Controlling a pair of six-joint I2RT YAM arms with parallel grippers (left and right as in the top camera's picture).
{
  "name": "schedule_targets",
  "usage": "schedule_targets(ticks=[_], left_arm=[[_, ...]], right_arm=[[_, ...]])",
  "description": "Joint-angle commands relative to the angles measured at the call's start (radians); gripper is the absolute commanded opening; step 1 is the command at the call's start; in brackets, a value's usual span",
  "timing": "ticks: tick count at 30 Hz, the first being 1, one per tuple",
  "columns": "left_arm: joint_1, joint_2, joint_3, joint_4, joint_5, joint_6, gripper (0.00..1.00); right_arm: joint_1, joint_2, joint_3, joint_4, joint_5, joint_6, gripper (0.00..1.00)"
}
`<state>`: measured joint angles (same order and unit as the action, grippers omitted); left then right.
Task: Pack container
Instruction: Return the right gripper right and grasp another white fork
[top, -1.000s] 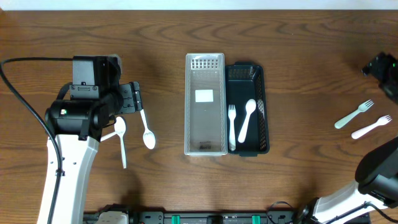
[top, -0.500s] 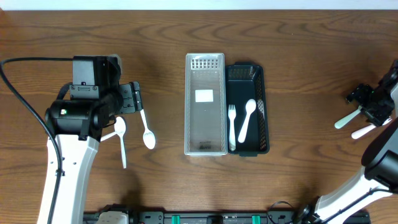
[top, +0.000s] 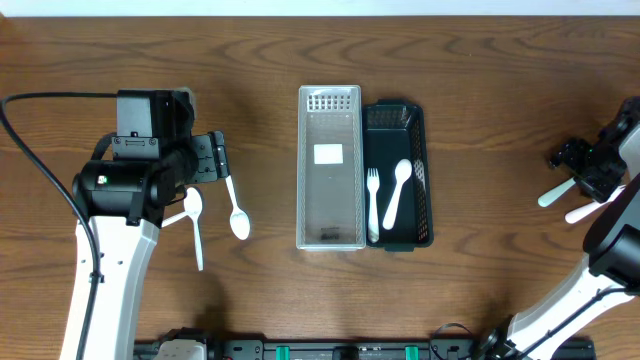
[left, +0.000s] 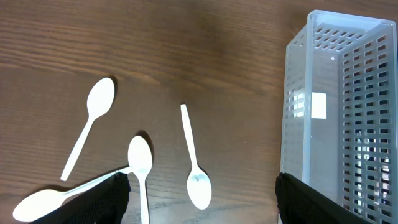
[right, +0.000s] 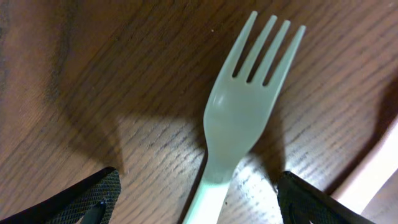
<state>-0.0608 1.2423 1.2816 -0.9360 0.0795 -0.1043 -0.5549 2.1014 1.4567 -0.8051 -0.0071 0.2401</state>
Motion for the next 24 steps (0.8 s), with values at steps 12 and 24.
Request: schedule_targets(ticks=[12,24], left_arm=[[-0.002,0.005,0.022,-0.002,0.006,0.003,0.77],[-0.002,0.005,0.022,-0.003,0.006,0.003,0.77]], right_arm=[[-0.003,0.04,-0.005,0.002,-0.002,-0.017,0.53],[-0.003,0.04,-0.005,-0.003,-0.002,-0.017,0.24]])
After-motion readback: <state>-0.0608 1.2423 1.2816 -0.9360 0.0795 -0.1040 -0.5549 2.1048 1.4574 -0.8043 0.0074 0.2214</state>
